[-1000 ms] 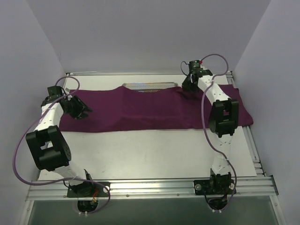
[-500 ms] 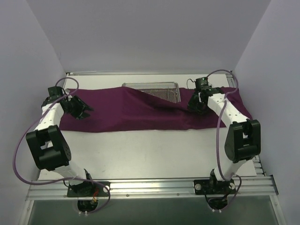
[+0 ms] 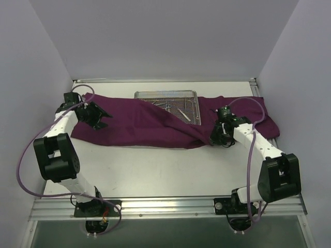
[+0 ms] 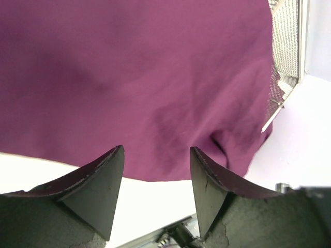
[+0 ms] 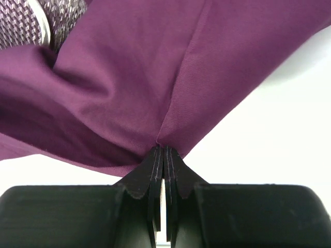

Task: Open and lay out the surgical kit
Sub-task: Open the surgical kit at the center of the board.

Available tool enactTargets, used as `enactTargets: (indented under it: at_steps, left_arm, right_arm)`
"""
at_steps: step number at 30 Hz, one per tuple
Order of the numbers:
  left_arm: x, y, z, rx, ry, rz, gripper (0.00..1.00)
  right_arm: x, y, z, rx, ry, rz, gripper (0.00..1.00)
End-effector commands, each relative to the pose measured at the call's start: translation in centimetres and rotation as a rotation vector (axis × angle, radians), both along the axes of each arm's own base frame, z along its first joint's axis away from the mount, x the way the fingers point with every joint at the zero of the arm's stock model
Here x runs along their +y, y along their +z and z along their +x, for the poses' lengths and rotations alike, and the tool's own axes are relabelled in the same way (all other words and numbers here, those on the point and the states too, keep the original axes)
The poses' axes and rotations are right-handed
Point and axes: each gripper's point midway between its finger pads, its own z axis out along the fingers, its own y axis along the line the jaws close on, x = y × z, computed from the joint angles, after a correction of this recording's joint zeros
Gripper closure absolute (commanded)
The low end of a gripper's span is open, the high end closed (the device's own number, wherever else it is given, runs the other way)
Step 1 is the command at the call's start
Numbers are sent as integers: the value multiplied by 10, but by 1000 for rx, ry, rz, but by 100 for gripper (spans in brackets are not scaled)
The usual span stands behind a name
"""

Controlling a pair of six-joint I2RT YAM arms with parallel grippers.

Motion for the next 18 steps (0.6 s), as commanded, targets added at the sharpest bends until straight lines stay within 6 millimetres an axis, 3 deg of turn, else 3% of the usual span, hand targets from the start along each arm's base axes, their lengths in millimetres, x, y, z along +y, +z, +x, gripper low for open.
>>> enactTargets:
  at_steps: [1, 2, 4, 6, 8, 9, 10, 11, 12, 13, 14, 16, 18]
  left_arm:
    - [-24, 14, 39, -43, -3, -20, 38]
    - [-26, 24, 52, -67, -1, -4, 38]
    - [-34, 19, 67, -55, 15, 5, 39]
    - [-37, 32, 88, -104, 27, 25, 41]
    - [-38, 21, 101, -82, 43, 86, 41]
    - [-40, 34, 115, -120, 44, 102, 41]
    - [-43, 18, 120, -80, 34, 115, 41]
    - [-42, 13, 127, -72, 41, 141, 41]
    - [-41, 26, 136, -77, 46, 162, 41]
    - [-41, 9, 143, -42, 42, 185, 41]
    - [-38, 8, 149, -42, 48, 201, 41]
    - [-56, 6, 162, -50, 18, 241, 39]
    - [-54, 4, 169, -45, 20, 283, 37]
  right_arm:
    - [7, -5, -20, 62, 61, 0, 100]
    - [11, -6, -23, 63, 70, 8, 100]
    - [15, -6, -22, 38, 65, 18, 100]
    - [16, -2, -16, 13, 46, 24, 100]
    - [19, 0, -11, 7, 50, 28, 100]
    - [19, 0, -12, 15, 54, 16, 100]
    - [19, 1, -11, 12, 59, 10, 100]
    - [20, 2, -10, 8, 64, 7, 100]
    - [20, 2, -10, 7, 67, 2, 100]
    - [19, 2, -11, 8, 66, 0, 100]
    - [19, 3, -12, 2, 67, 1, 100]
    - [19, 6, -13, -13, 67, 1, 100]
    - [19, 4, -16, -14, 62, 2, 100]
